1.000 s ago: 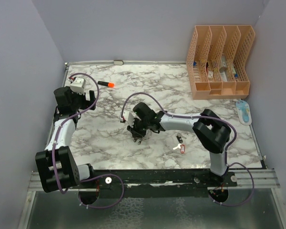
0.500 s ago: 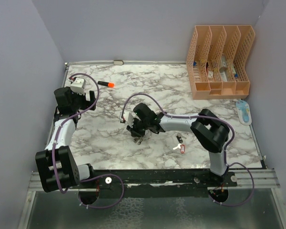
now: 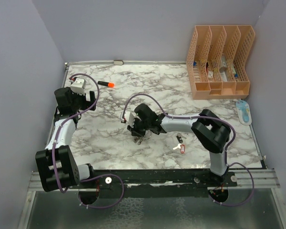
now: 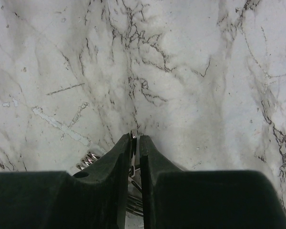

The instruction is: Put the keys on the keyring

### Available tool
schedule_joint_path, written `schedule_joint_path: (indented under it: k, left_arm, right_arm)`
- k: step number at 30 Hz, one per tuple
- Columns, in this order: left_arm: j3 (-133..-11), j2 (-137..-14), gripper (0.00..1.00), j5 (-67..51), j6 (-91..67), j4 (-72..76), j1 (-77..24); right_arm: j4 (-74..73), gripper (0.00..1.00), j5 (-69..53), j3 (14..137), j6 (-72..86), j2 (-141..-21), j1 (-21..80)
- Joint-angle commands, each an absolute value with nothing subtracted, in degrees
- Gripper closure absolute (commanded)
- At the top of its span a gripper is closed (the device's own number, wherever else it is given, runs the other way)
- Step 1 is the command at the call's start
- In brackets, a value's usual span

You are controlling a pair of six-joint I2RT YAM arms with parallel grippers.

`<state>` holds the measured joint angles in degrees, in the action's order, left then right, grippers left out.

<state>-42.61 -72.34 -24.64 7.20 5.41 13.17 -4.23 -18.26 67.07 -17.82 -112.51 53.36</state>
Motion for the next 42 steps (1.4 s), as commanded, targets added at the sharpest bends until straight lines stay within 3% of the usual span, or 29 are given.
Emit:
schedule_joint_path:
  k: [1, 30, 37, 42]
  left_arm:
    - [-42.02, -72.42, 0.03, -26.12, 7.16, 6.63, 13.68]
    - [-41.84, -72.61, 0.03, -27.16, 6.86, 7.03, 13.64]
    - [-41.84, -72.93, 0.03, -27.69, 6.62, 7.1, 13.62]
    - [-41.79, -72.95, 0.03, -29.55, 6.19, 7.03, 13.64]
  right_arm:
    - [-12.28, 0.86, -13.51, 64.12, -19.01, -113.73, 52.04]
    - [-17.87, 0.87, -10.75, 61.12, -18.72, -112.13, 51.77]
    - [-18.15, 0.98, -9.76, 60.82, -17.78, -113.36, 51.77]
    - [-17.14, 0.99, -8.54, 60.26, -16.36, -113.5, 51.77]
